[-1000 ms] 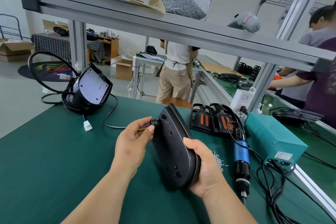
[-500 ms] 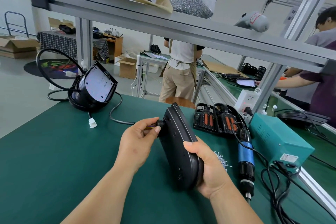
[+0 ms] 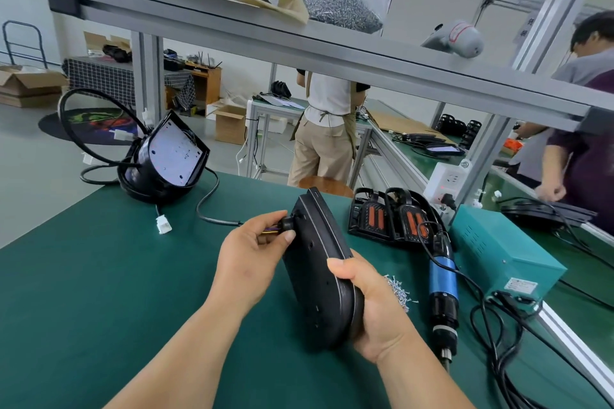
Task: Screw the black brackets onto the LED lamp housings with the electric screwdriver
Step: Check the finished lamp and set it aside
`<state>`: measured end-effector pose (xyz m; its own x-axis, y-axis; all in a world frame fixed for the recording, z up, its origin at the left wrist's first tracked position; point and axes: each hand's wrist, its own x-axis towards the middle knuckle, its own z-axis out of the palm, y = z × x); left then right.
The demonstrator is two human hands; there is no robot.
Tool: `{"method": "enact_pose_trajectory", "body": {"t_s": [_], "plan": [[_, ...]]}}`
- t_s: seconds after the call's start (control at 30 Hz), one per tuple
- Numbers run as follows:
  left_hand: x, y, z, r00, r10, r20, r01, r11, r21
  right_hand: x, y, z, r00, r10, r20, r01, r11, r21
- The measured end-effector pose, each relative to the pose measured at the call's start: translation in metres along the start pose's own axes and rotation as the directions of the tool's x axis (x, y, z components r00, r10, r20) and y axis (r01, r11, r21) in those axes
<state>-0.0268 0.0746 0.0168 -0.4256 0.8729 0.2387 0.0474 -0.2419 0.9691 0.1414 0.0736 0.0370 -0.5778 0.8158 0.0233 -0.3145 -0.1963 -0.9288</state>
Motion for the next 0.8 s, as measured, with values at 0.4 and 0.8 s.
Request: {"method": "enact_pose_trajectory", "body": {"t_s": [0.4,0.8], "plan": [[-0.004,0.0,0.0,0.99,0.121,-0.073,-0.114,0.989,0.089,0.004,0.004,-0.004,0.996,0.075,-0.045,-0.056,0.944,0.324],[-0.003,-0.006,-0.002,0.959,0.219,-0.182,-0.13,0.905,0.404,0.004,0.002,-0.001,0.989,0.078,-0.127,-0.026,0.928,0.371]]}}
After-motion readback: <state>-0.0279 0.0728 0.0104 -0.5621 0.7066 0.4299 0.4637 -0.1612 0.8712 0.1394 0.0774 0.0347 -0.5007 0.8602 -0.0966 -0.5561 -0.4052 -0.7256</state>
